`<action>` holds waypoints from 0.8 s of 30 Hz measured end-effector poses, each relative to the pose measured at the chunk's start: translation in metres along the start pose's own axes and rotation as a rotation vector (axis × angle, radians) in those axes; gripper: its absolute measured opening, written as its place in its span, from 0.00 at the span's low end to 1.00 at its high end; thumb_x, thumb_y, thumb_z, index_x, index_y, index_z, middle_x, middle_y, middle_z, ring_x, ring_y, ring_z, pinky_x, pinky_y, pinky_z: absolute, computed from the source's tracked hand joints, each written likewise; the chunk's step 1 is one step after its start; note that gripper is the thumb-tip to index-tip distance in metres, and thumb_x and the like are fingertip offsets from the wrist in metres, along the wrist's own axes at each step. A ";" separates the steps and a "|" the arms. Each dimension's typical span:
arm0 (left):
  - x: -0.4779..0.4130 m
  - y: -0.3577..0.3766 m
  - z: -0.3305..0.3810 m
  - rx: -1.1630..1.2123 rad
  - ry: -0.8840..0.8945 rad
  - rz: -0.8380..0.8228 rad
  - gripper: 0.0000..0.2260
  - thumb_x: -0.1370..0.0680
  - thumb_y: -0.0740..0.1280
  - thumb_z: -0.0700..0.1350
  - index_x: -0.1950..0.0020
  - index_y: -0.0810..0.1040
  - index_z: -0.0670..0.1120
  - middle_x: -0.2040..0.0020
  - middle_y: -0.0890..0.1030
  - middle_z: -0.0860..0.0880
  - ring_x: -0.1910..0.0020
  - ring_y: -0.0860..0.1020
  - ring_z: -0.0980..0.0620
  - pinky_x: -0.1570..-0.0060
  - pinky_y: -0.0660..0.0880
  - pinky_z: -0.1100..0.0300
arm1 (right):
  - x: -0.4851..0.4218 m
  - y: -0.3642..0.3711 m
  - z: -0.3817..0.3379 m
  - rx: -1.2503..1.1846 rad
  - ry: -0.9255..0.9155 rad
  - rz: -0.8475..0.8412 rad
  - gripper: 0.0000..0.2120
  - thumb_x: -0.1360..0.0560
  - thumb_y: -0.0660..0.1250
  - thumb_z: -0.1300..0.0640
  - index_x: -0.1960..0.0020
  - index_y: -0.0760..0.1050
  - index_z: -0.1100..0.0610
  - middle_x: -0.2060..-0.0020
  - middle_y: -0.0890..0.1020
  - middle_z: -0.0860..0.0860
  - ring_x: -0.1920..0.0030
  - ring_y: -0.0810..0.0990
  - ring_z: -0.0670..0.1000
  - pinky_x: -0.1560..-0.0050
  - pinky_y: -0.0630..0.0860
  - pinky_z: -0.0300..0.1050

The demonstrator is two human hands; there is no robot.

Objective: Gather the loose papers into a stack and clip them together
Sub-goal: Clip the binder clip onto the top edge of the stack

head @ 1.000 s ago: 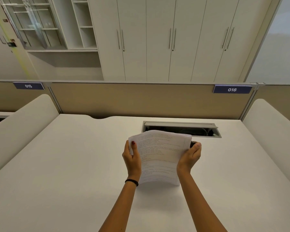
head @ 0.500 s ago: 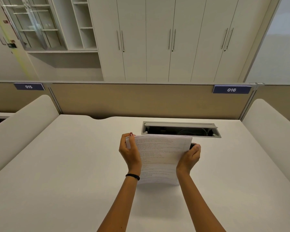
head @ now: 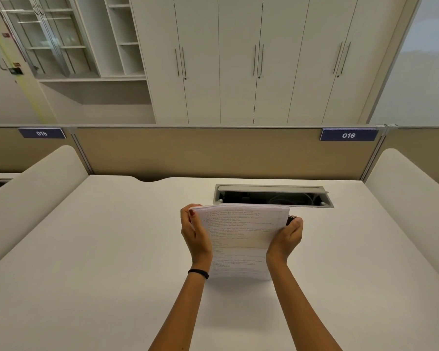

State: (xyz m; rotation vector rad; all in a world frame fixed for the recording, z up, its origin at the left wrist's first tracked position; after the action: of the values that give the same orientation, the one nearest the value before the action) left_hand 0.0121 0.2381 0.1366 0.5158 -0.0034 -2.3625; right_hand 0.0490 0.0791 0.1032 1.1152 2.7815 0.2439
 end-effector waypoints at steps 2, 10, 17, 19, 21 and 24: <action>0.004 -0.002 -0.005 -0.015 -0.024 -0.018 0.08 0.22 0.52 0.52 0.52 0.68 0.53 0.58 0.76 0.54 0.61 0.78 0.53 0.67 0.76 0.71 | 0.000 0.000 0.000 -0.001 -0.002 -0.001 0.18 0.26 0.46 0.45 0.57 0.64 0.59 0.67 0.72 0.49 0.65 0.72 0.47 0.64 0.69 0.36; 0.001 -0.004 -0.008 -0.064 -0.095 -0.010 0.06 0.21 0.58 0.47 0.55 0.73 0.48 0.60 0.78 0.53 0.62 0.78 0.52 0.70 0.74 0.74 | -0.002 0.001 0.003 -0.009 0.013 -0.016 0.17 0.23 0.46 0.46 0.57 0.64 0.58 0.66 0.72 0.50 0.65 0.72 0.47 0.64 0.68 0.36; -0.007 -0.003 -0.003 -0.121 -0.042 -0.045 0.08 0.21 0.59 0.48 0.57 0.72 0.46 0.63 0.78 0.52 0.66 0.78 0.53 0.71 0.74 0.73 | -0.011 -0.003 -0.006 0.017 0.006 -0.045 0.18 0.19 0.46 0.49 0.65 0.64 0.54 0.69 0.71 0.51 0.68 0.72 0.47 0.67 0.69 0.34; -0.009 -0.004 -0.003 -0.134 -0.040 -0.049 0.09 0.21 0.58 0.48 0.57 0.72 0.45 0.63 0.78 0.51 0.66 0.78 0.53 0.71 0.74 0.74 | -0.016 -0.006 -0.014 0.021 -0.026 -0.010 0.17 0.19 0.47 0.52 0.65 0.63 0.54 0.70 0.69 0.51 0.70 0.71 0.47 0.69 0.68 0.32; -0.012 -0.005 -0.004 -0.149 -0.030 -0.058 0.09 0.21 0.58 0.48 0.57 0.72 0.45 0.62 0.77 0.49 0.66 0.77 0.53 0.72 0.73 0.74 | -0.022 -0.010 -0.024 -0.036 -0.020 0.033 0.14 0.19 0.49 0.53 0.59 0.66 0.57 0.66 0.72 0.53 0.66 0.73 0.47 0.64 0.72 0.36; -0.015 -0.006 -0.004 -0.174 -0.020 -0.081 0.09 0.21 0.58 0.47 0.57 0.72 0.45 0.62 0.77 0.51 0.66 0.77 0.54 0.72 0.72 0.75 | -0.029 -0.015 -0.039 -0.069 -0.056 0.058 0.15 0.19 0.49 0.55 0.48 0.70 0.62 0.57 0.73 0.55 0.57 0.73 0.50 0.53 0.74 0.46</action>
State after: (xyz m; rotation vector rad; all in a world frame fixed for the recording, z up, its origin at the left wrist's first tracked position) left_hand 0.0194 0.2528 0.1377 0.4144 0.2159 -2.4186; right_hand 0.0527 0.0444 0.1405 1.1693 2.6738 0.3075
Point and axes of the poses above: each hand's wrist, its own x-axis away from the middle knuckle, its own y-axis out of the palm, z = x × y, the point moved 1 cm from there along -x, towards the middle knuckle
